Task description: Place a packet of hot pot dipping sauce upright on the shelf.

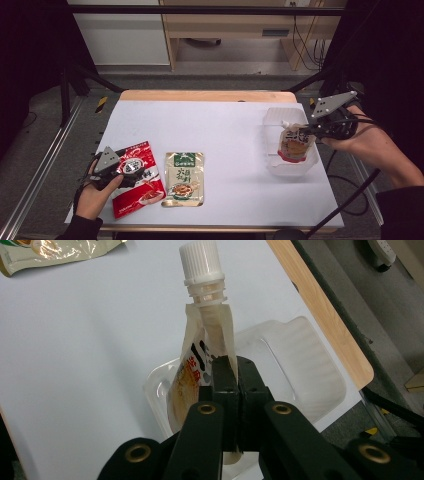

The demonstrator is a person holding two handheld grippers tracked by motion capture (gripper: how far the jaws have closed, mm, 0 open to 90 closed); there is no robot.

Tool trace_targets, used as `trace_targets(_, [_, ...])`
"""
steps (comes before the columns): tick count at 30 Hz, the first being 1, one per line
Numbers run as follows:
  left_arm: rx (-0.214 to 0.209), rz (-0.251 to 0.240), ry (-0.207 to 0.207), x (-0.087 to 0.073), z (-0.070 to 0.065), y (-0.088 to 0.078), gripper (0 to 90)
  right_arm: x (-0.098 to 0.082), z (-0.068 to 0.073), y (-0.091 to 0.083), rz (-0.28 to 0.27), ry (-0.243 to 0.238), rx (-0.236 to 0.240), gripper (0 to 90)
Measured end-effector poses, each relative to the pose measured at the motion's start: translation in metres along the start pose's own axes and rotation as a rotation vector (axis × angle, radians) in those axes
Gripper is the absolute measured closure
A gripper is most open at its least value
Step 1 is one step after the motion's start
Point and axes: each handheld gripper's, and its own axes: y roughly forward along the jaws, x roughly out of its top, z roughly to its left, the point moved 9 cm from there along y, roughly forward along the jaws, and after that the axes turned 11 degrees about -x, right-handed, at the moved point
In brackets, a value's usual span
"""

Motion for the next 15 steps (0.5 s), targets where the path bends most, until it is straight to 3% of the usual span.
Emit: trace_targets(15, [-0.008,0.024,0.015,-0.0023,-0.0021,0.0033,6.3,-0.0066,0.0073,0.0055,0.005,0.004,0.025,89.6])
